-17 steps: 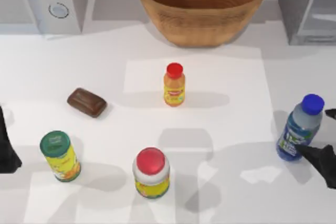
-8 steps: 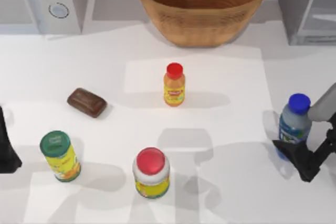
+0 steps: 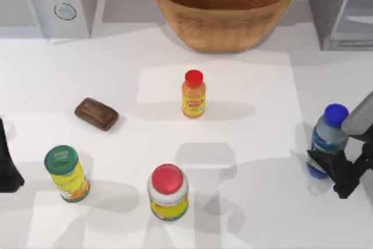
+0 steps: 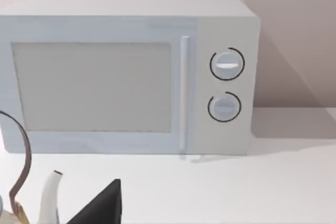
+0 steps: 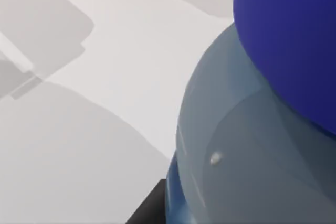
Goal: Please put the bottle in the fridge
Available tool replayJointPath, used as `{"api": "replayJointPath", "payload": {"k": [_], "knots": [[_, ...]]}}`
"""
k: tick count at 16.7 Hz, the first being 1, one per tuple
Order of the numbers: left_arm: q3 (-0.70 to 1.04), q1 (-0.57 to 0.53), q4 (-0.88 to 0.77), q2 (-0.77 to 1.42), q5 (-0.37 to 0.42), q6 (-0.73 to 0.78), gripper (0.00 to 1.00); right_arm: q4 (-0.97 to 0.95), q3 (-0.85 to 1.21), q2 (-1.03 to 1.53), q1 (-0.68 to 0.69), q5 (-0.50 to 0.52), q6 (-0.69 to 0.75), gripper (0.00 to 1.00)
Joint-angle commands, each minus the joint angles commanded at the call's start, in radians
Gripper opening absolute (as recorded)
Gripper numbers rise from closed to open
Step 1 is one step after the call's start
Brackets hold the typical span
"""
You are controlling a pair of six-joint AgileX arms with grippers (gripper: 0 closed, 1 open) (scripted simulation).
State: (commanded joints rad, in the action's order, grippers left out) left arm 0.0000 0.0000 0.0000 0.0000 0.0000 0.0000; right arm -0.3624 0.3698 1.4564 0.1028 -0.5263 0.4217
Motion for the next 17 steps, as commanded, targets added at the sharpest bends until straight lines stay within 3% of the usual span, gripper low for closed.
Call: {"api": "replayJointPath", "payload": {"k": [7,17], "knots": [[0.000,0.000,0.000,0.000,0.000,0.000,1.00,0.000,0.000,0.000,0.000,0.000,0.000,0.03],[0.000,0.000,0.000,0.000,0.000,0.000,1.00,0.003,0.002,-0.001,-0.003,-0.002,0.001,0.01]]}}
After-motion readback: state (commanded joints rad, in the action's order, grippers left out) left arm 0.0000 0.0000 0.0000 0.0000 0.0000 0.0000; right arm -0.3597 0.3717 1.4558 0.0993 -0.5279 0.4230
